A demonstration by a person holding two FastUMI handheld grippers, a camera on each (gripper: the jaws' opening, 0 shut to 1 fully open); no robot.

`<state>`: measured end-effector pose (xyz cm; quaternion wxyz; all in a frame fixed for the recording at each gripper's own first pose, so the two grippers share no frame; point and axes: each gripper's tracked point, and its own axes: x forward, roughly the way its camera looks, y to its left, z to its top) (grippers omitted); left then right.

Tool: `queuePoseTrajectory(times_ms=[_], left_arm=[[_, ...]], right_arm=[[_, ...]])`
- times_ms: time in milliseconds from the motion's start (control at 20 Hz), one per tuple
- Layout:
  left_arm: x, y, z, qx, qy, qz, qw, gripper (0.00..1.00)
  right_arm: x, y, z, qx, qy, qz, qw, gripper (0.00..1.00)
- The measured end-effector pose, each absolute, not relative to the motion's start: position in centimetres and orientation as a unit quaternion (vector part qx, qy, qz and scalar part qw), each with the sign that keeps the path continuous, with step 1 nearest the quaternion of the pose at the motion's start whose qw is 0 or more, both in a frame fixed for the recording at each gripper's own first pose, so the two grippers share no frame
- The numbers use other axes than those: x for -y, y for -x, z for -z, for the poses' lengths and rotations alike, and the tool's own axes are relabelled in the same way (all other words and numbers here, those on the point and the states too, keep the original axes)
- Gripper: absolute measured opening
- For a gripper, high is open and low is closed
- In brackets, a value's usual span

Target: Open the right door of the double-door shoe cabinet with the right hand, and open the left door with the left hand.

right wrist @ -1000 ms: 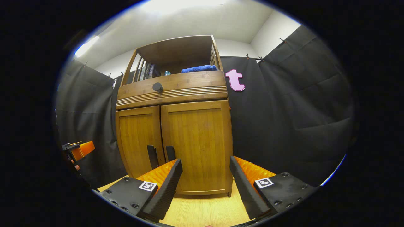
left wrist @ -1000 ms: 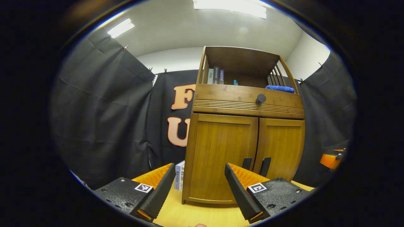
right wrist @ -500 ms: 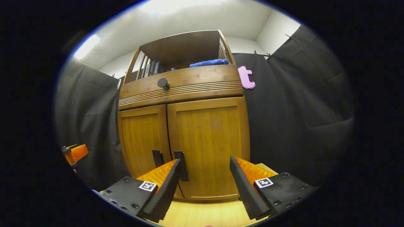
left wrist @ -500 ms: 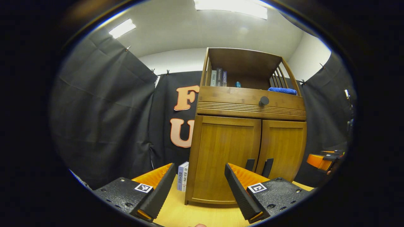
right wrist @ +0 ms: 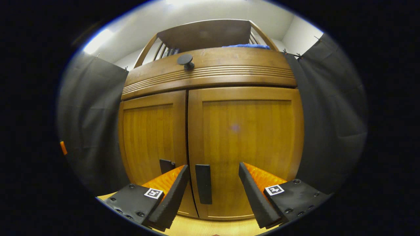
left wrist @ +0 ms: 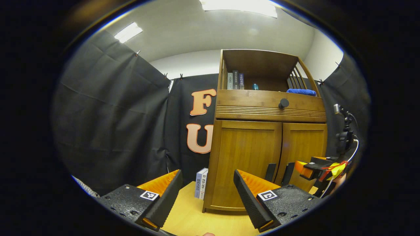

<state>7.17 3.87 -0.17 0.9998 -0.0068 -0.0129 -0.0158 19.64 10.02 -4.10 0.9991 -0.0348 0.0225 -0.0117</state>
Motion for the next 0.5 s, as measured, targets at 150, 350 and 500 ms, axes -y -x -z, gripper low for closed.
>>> queuePoseTrajectory(times_ms=[150, 350, 500], left_arm=[[-4.7, -7.0, 0.0, 0.017, -0.004, 0.003, 1.000, 0.94], [-5.3, -6.7, 0.2, 0.016, -0.003, -0.005, 1.000, 0.91], [-5.6, -6.7, 0.2, 0.015, -0.004, -0.010, 1.000, 0.91]], right_arm=[[-10.3, -21.4, 6.0, -0.043, 0.020, 0.013, 0.999, 0.98], [-9.5, -23.4, 7.7, -0.048, 0.014, 0.031, 0.998, 0.98], [-8.9, -24.4, 8.2, -0.051, 0.022, 0.043, 0.998, 0.91]])
